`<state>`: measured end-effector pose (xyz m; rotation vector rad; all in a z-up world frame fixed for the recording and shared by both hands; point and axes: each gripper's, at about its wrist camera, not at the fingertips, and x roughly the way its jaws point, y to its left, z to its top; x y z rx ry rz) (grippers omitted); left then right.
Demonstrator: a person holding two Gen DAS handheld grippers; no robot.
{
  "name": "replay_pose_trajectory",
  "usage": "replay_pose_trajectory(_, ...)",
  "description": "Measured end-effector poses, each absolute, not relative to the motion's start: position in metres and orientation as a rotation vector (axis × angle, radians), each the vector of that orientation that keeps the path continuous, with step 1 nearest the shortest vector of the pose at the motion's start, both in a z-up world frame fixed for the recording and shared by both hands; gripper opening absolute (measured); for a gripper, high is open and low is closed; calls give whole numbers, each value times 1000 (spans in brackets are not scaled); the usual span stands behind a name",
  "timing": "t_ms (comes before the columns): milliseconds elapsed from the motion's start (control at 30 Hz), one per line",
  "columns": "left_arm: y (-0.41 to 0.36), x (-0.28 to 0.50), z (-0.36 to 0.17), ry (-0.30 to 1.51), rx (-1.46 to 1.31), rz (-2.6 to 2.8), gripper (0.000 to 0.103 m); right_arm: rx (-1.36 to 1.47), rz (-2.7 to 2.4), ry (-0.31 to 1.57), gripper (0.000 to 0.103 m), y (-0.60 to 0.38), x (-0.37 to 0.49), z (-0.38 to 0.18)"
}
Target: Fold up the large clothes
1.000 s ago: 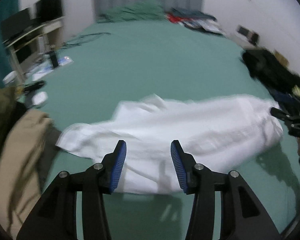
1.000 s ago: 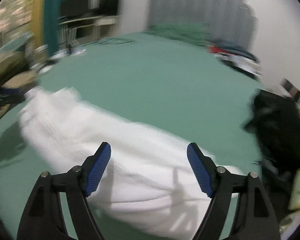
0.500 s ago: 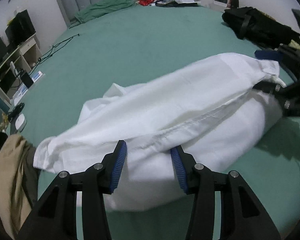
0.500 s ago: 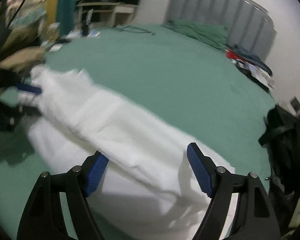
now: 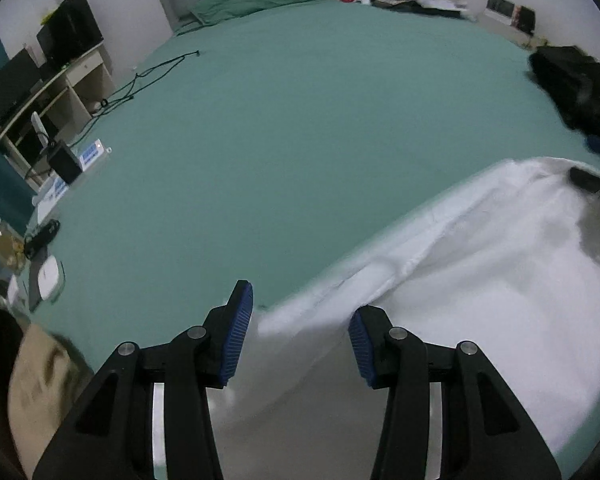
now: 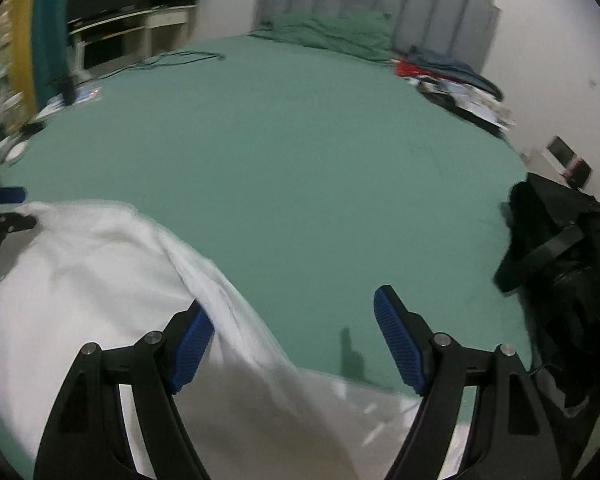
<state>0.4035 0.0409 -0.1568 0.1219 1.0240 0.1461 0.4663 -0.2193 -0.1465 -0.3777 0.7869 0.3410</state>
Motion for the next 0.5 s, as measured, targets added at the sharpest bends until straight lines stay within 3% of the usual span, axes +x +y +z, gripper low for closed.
replay_pose_trajectory(100,59,418,-152,1018,97,204,49,-407,283,728,79,-225,472,-139)
replay_pose_trajectory(333,96,404,-127,956,34,298,49,-564,181,634,94,-241,461,-108)
replay_pose_trajectory(500,123,373,-129,1000,5,354,49,-753,155,774,98,-247,461,-123)
